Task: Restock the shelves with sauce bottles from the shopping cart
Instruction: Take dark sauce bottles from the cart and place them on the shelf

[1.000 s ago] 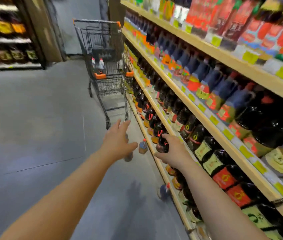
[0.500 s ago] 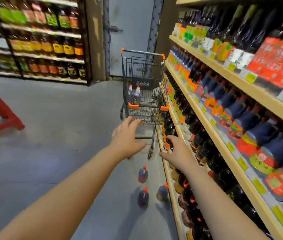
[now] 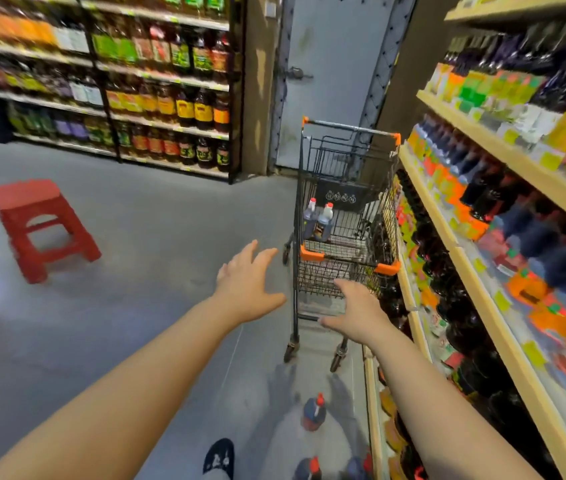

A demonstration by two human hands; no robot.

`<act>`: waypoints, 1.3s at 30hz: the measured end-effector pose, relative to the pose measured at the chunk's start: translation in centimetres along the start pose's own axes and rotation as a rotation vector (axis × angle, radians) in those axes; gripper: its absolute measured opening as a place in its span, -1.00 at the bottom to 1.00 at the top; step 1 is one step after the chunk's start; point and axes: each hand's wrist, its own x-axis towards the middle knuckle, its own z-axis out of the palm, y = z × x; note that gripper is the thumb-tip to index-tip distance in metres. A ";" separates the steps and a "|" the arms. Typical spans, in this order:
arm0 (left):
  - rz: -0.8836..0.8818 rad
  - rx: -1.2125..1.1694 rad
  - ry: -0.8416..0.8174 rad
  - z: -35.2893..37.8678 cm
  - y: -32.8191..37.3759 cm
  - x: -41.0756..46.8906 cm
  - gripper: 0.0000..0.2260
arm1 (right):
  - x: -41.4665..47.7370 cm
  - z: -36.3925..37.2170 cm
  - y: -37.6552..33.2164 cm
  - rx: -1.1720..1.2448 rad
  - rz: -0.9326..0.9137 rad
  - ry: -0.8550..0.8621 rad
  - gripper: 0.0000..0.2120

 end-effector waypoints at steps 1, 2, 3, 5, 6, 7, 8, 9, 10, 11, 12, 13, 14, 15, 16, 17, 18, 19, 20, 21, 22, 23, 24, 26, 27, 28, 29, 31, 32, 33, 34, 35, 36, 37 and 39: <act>0.001 0.003 0.003 0.1 -0.4 1.9 -0.25 | 1.7 0.0 -0.2 0.005 0.006 0.008 -0.18; 0.002 0.001 0.004 0.1 -0.9 3.7 -0.24 | 3.4 -0.1 -0.5 0.009 0.015 0.011 -0.19; 0.006 -0.004 0.002 0.1 -1.4 5.5 -0.24 | 5.1 -0.3 -0.8 0.009 0.020 0.012 -0.20; 0.021 -0.024 -0.001 -0.2 -2.4 9.3 -0.25 | 8.8 -0.6 -1.3 0.010 0.038 0.012 -0.20; 0.028 -0.037 -0.003 -0.5 -3.0 11.3 -0.25 | 10.7 -0.8 -1.5 0.017 0.049 0.015 -0.21; 0.031 -0.047 -0.008 -0.8 -3.5 13.2 -0.26 | 12.5 -1.1 -1.8 0.027 0.062 0.021 -0.21; 0.035 -0.050 -0.016 -1.1 -4.0 15.1 -0.26 | 14.3 -1.4 -2.0 0.036 0.075 0.027 -0.22; 0.042 -0.046 -0.026 -1.4 -4.5 16.9 -0.26 | 16.0 -1.6 -2.2 0.046 0.087 0.034 -0.23; 0.055 -0.040 -0.031 -1.6 -4.9 18.7 -0.27 | 17.6 -1.8 -2.5 0.059 0.098 0.046 -0.24; 0.073 -0.036 -0.030 -1.9 -5.3 20.5 -0.27 | 19.1 -1.8 -2.7 0.075 0.110 0.059 -0.25; 0.090 -0.036 -0.025 -2.1 -5.7 22.2 -0.28 | 20.6 -1.8 -2.9 0.087 0.122 0.072 -0.25; 0.102 -0.038 -0.022 -2.2 -5.9 23.9 -0.28 | 21.9 -1.7 -3.1 0.093 0.136 0.082 -0.24; 0.112 -0.036 -0.027 -2.2 -6.1 25.4 -0.28 | 23.2 -1.7 -3.2 0.094 0.153 0.083 -0.22; 0.124 -0.026 -0.041 -2.1 -6.2 26.9 -0.27 | 24.4 -1.6 -3.3 0.091 0.168 0.082 -0.20; 0.140 -0.012 -0.062 -1.8 -6.3 28.3 -0.25 | 25.5 -1.6 -3.2 0.089 0.181 0.079 -0.19; 0.158 0.004 -0.088 -1.5 -6.3 29.8 -0.23 | 26.7 -1.7 -3.1 0.085 0.196 0.077 -0.19; 0.174 0.021 -0.112 -1.2 -6.3 31.5 -0.21 | 28.0 -1.9 -2.9 0.079 0.213 0.074 -0.19; 0.188 0.036 -0.130 -0.7 -6.2 33.2 -0.20 | 29.5 -2.1 -2.6 0.073 0.229 0.067 -0.19; 0.199 0.047 -0.142 -0.3 -6.1 35.0 -0.19 | 31.0 -2.3 -2.2 0.069 0.245 0.055 -0.19; 0.209 0.055 -0.152 0.1 -6.0 36.7 -0.19 | 32.7 -2.5 -1.7 0.067 0.261 0.041 -0.19; 0.219 0.058 -0.160 0.5 -5.8 38.4 -0.19 | 34.4 -2.5 -1.2 0.069 0.279 0.025 -0.18; 0.225 0.056 -0.170 1.0 -5.6 40.0 -0.19 | 36.0 -2.6 -0.8 0.071 0.296 0.012 -0.17; 0.229 0.053 -0.180 1.4 -5.4 41.7 -0.19 | 37.7 -2.7 -0.2 0.070 0.307 0.005 -0.17; 0.232 0.050 -0.204 2.2 -5.0 44.9 -0.21 | 41.1 -2.8 1.0 0.062 0.306 0.007 -0.20; 0.229 0.043 -0.219 2.6 -4.8 46.5 -0.22 | 42.6 -2.8 1.7 0.061 0.299 0.003 -0.21; 0.224 0.028 -0.234 2.8 -4.6 48.0 -0.24 | 44.1 -2.9 2.3 0.065 0.297 -0.006 -0.23; 0.217 0.004 -0.248 2.9 -4.4 49.4 -0.26 | 45.6 -3.0 2.7 0.078 0.300 -0.011 -0.25; 0.231 -0.047 -0.260 2.9 -4.0 52.2 -0.34 | 48.5 -3.3 3.4 0.112 0.319 0.002 -0.30; 0.253 -0.058 -0.261 3.0 -3.8 53.7 -0.39 | 49.9 -3.6 3.6 0.121 0.332 0.006 -0.32; 0.275 -0.059 -0.261 3.1 -3.7 55.1 -0.43 | 51.3 -3.9 3.8 0.126 0.345 0.005 -0.33; 0.293 -0.056 -0.265 3.2 -3.6 56.6 -0.45 | 52.6 -4.2 4.0 0.130 0.355 0.003 -0.34; 0.301 -0.051 -0.280 3.5 -3.6 57.9 -0.45 | 53.8 -4.3 4.3 0.135 0.364 0.000 -0.35; 0.306 -0.040 -0.298 3.8 -3.5 59.4 -0.44 | 55.0 -4.4 4.5 0.137 0.375 -0.003 -0.35; 0.312 -0.024 -0.317 4.2 -3.5 61.0 -0.41 | 56.2 -4.4 4.7 0.133 0.386 -0.008 -0.35; 0.357 0.025 -0.344 5.0 -3.5 64.2 -0.38 | 58.6 -4.4 5.0 0.109 0.412 -0.031 -0.33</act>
